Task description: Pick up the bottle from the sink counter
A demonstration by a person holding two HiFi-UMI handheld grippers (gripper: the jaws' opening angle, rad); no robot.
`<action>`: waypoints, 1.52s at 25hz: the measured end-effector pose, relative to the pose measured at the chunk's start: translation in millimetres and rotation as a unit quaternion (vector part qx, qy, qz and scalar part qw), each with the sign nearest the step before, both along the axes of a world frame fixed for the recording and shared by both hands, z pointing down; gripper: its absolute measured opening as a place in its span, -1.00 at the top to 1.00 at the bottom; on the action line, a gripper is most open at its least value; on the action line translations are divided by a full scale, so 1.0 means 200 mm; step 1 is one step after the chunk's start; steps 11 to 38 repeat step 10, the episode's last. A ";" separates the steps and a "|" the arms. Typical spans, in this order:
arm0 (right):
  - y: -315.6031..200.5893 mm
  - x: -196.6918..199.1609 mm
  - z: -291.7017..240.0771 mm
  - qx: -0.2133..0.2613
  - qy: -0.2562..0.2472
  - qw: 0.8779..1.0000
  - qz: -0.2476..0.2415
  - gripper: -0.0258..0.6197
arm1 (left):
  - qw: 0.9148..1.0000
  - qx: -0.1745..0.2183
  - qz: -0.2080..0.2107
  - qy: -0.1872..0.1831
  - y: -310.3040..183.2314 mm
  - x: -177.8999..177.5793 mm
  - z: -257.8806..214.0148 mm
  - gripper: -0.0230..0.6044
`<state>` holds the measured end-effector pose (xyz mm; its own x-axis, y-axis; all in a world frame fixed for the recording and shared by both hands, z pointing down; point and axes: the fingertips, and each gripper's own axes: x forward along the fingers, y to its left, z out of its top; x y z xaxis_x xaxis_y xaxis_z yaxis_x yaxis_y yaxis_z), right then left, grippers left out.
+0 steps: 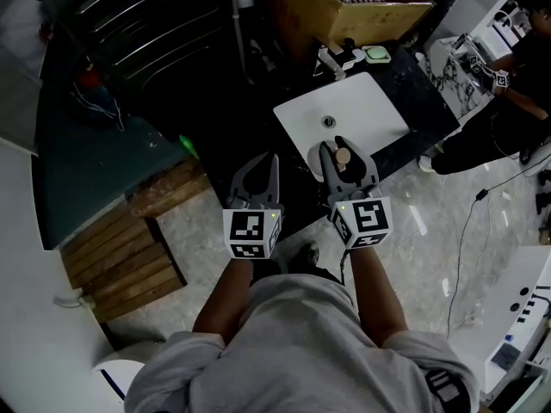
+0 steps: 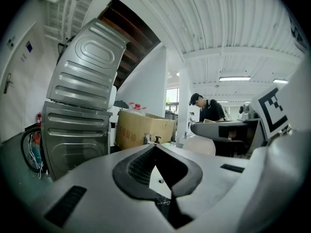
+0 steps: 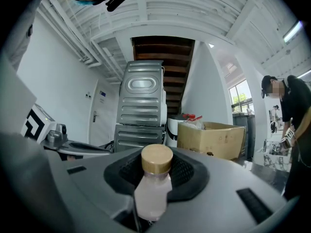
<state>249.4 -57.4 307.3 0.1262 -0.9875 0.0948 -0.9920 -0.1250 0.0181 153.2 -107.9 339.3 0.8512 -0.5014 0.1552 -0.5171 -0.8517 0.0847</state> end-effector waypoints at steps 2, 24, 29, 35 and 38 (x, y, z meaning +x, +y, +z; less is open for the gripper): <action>0.00 -0.01 0.01 -0.002 -0.001 1.000 0.000 0.55 | 1.000 0.001 0.000 0.000 0.00 -0.01 0.00 0.89; -0.01 -0.04 0.00 -0.003 0.000 1.000 -0.002 0.55 | 1.000 0.000 0.004 -0.001 0.00 -0.02 -0.01 0.89; -0.01 -0.04 0.00 -0.003 0.000 1.000 -0.002 0.55 | 1.000 0.000 0.004 -0.001 0.00 -0.02 -0.01 0.89; -0.01 -0.04 0.00 -0.003 0.000 1.000 -0.002 0.55 | 1.000 0.000 0.004 -0.001 0.00 -0.02 -0.01 0.89; -0.01 -0.04 0.00 -0.003 0.000 1.000 -0.002 0.55 | 1.000 0.000 0.004 -0.001 0.00 -0.02 -0.01 0.89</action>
